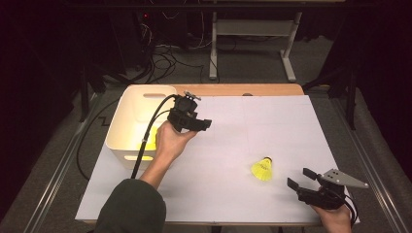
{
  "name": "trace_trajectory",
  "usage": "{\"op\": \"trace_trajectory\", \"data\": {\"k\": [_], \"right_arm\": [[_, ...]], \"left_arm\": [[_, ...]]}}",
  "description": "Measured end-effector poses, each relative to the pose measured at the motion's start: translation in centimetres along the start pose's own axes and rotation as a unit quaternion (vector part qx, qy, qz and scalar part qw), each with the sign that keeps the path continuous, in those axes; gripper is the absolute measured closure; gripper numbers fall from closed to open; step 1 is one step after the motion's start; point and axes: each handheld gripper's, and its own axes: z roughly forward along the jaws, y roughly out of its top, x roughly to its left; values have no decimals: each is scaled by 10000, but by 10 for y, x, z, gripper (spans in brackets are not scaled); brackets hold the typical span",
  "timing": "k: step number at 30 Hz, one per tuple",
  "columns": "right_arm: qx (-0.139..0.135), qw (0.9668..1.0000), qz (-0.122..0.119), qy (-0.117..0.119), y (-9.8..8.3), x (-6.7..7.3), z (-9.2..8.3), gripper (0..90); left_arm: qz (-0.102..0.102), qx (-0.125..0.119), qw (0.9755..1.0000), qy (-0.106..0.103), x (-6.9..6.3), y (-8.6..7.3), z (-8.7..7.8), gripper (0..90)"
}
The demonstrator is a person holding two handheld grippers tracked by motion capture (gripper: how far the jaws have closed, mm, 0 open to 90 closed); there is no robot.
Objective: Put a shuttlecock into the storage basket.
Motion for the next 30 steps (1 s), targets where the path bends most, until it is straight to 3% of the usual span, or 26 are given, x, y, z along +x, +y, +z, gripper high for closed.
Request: {"op": "trace_trajectory", "data": {"k": [30], "right_arm": [[-4,10000,-22,14,0,0,0,247]], "left_arm": [[119,167,9998,-59,-17,-7,24,389]]}}
